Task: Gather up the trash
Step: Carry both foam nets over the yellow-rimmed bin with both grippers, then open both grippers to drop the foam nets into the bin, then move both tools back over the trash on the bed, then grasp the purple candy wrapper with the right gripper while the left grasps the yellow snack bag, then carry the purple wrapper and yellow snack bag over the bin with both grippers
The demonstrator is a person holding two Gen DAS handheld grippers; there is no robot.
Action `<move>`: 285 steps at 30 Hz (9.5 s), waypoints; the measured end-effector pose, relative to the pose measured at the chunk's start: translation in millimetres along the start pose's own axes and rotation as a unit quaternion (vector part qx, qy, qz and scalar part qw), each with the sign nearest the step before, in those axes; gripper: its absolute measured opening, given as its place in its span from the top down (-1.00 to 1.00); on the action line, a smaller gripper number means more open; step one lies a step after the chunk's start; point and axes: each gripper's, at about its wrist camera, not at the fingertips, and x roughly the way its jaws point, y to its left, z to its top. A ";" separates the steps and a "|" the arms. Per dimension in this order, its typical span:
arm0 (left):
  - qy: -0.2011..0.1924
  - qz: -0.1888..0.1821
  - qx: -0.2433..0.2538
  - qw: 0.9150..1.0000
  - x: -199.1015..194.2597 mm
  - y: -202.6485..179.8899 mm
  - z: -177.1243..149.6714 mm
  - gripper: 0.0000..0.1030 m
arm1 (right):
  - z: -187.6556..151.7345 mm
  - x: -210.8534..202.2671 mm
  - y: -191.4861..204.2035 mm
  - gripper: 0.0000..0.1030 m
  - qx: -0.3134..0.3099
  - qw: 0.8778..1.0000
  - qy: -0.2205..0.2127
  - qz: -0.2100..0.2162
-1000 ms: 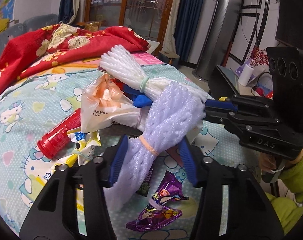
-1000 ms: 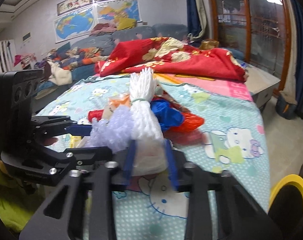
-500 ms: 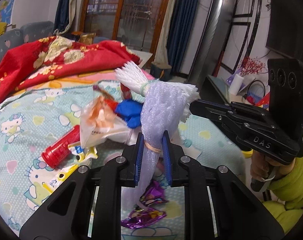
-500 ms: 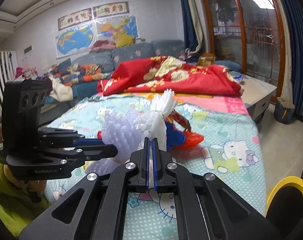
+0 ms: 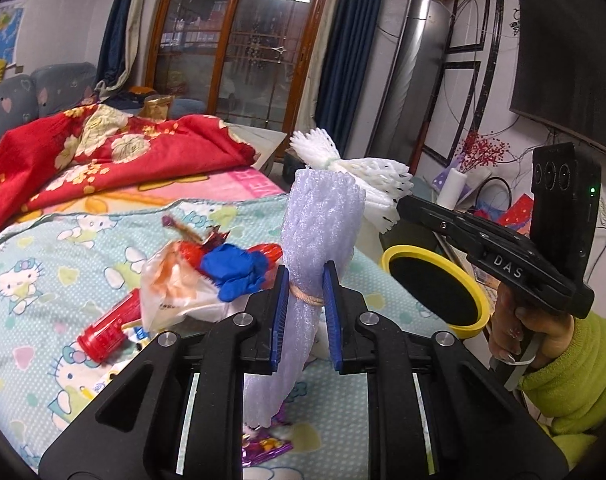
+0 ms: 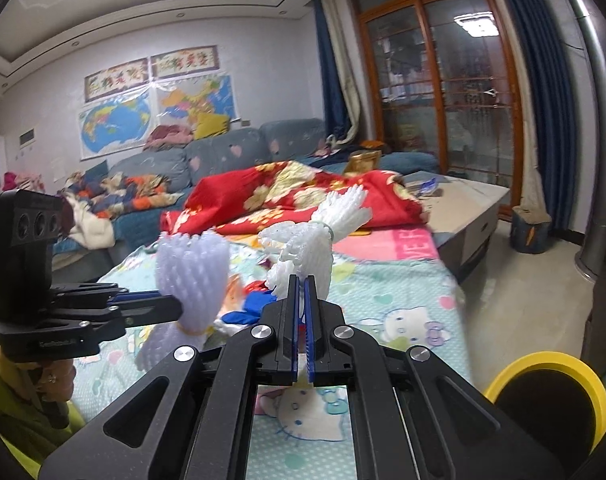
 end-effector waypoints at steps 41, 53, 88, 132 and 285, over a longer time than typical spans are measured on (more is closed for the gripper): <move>0.047 -0.117 0.059 0.990 107.7 -130.6 19.3 0.77 | -70.9 -104.9 -133.7 0.95 0.135 0.971 0.004 -0.197; 0.079 -0.137 0.060 0.986 149.8 -162.9 10.4 0.77 | -95.4 -122.3 -161.1 0.95 0.173 0.956 0.034 -0.233; 0.066 -0.082 0.011 0.994 153.3 -143.5 6.9 -0.79 | -102.9 -130.5 -170.1 -0.23 0.204 0.936 0.049 -0.283; -0.054 0.038 -0.073 0.995 31.0 -10.9 21.0 -0.79 | -41.4 -60.5 -13.3 -0.61 0.060 0.987 0.025 -0.146; 0.038 -0.038 -0.001 0.999 70.3 -72.8 1.7 0.67 | -41.3 -68.9 -129.5 0.26 0.196 0.958 -0.012 -0.208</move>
